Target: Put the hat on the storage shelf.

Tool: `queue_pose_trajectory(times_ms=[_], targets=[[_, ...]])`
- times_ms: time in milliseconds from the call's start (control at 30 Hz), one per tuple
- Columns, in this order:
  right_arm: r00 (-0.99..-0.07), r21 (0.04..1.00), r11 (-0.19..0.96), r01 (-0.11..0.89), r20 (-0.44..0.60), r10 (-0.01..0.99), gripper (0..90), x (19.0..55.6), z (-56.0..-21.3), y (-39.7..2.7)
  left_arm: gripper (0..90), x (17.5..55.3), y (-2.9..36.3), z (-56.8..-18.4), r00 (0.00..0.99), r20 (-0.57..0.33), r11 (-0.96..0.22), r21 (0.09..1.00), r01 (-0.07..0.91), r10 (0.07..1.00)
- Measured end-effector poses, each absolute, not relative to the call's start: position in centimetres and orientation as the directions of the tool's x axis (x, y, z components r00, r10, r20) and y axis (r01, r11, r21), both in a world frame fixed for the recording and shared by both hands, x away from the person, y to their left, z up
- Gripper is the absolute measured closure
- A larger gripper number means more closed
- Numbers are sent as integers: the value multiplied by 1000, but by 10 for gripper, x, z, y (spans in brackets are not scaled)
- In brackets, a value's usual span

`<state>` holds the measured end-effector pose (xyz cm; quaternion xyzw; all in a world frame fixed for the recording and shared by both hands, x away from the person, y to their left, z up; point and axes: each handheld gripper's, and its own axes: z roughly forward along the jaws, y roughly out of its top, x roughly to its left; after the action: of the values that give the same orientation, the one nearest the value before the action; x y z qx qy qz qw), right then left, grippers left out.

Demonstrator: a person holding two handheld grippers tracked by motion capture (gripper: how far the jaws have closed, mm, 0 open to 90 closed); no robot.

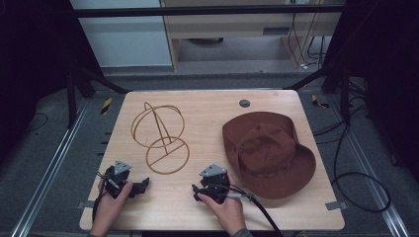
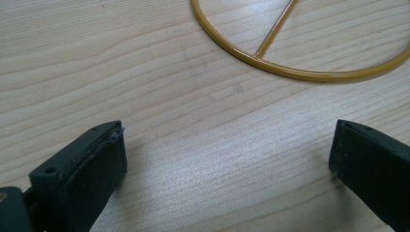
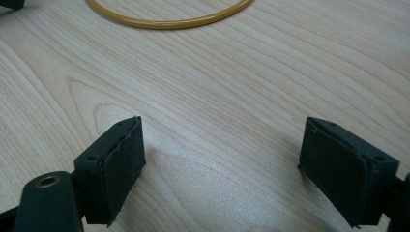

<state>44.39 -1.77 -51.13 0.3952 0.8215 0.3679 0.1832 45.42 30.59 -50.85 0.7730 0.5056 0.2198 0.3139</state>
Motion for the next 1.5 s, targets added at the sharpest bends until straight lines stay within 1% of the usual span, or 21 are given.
queue_pose_trajectory(times_ms=[433,533,600,733,767,800,833,867,967,1000,1100,1233,1500], targets=[[-619,748,413,519,-4,786,167,444,-511,-18,0,454,306,-509,390,20,-288,709,644,921],[-626,742,429,515,-15,779,170,443,-510,-18,0,454,306,-509,389,20,-287,709,644,921],[-649,737,450,505,-20,760,156,440,-499,-19,0,454,306,-509,390,20,-288,709,644,921],[-651,740,442,508,-6,759,145,440,-474,-31,0,454,306,-509,391,21,-289,708,644,920],[-651,740,442,508,-6,759,145,440,-474,-31,0,454,306,-509,391,21,-289,708,644,920],[-654,731,454,510,-13,756,139,440,-459,-42,0,454,306,-509,390,20,-288,709,644,921],[-656,728,457,511,-13,754,140,439,-452,-47,0,454,306,-509,390,21,-289,708,644,920],[-656,728,457,511,-13,754,140,439,-452,-47,0,454,306,-509,390,21,-289,708,644,920],[-659,714,474,515,-24,752,130,438,-427,-70,0,454,306,-508,392,22,-291,707,645,920],[-659,714,474,515,-24,752,130,438,-427,-70,0,454,306,-508,392,22,-291,707,645,920],[-652,719,469,512,-29,757,117,439,-407,-90,0,454,306,-508,392,22,-291,707,645,920],[-648,706,481,520,-40,761,107,443,-396,-106,0,454,306,-508,391,22,-291,707,645,920],[-665,648,535,542,-59,745,103,452,-393,-128,0,454,306,-508,391,23,-292,707,644,920]])
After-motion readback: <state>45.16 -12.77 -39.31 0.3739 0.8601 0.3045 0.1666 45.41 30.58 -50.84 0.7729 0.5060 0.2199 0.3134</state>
